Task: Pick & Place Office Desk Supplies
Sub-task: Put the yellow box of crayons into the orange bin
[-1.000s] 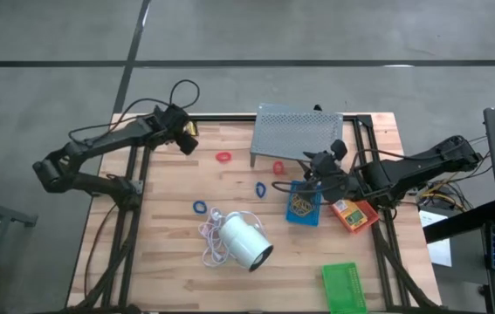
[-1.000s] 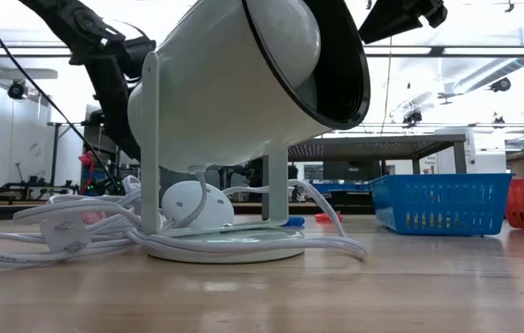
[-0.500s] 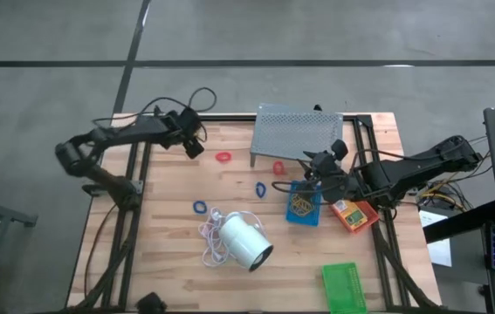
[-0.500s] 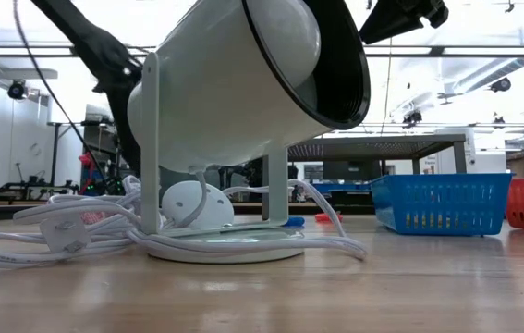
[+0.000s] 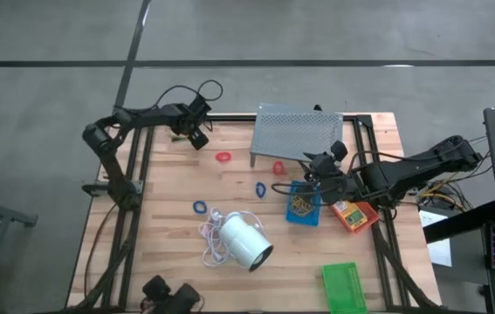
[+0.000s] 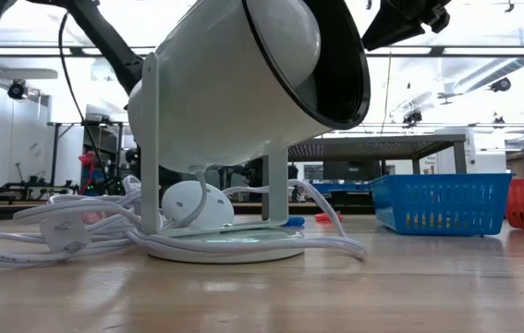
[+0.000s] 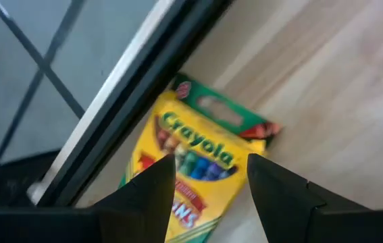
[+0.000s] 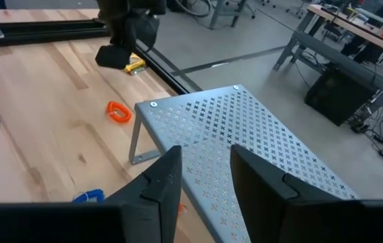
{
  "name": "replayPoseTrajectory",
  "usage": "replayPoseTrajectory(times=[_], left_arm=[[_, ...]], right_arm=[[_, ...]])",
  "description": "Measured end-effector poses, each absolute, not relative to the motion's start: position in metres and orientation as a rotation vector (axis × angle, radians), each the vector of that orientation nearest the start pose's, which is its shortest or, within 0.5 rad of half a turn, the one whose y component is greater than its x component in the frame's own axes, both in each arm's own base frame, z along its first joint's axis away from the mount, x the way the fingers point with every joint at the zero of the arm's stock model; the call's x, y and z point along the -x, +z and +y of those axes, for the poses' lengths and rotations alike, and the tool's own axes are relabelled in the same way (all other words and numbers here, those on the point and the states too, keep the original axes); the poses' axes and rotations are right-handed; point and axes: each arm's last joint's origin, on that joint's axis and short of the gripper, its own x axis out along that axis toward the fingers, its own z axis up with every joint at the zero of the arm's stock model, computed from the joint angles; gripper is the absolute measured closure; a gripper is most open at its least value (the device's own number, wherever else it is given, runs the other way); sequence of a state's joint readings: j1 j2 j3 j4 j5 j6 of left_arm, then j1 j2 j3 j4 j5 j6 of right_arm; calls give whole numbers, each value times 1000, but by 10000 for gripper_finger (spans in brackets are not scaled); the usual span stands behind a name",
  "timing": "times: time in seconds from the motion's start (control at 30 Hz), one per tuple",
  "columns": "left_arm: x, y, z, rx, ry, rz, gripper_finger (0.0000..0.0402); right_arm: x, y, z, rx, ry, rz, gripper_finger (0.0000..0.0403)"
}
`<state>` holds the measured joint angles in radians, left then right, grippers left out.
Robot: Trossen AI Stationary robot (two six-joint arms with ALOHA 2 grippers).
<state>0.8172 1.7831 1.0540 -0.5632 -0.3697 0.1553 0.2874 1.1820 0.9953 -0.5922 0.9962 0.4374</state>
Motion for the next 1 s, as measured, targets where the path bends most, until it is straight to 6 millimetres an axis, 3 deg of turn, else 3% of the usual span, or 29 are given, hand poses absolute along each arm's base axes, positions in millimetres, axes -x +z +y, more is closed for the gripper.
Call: replayPoseTrajectory(times=[0.33, 0.63, 1.0], left_arm=[[-197, 158, 257, 376, 905, 1341, 216], [-178, 158, 273, 690, 1169, 1149, 216], [-177, 157, 273, 898, 1233, 1034, 216]], right_arm=[[-229, 302, 42, 70, -786, 472, 280], [-229, 302, 42, 70, -786, 472, 282], [-229, 302, 42, 70, -786, 472, 282]])
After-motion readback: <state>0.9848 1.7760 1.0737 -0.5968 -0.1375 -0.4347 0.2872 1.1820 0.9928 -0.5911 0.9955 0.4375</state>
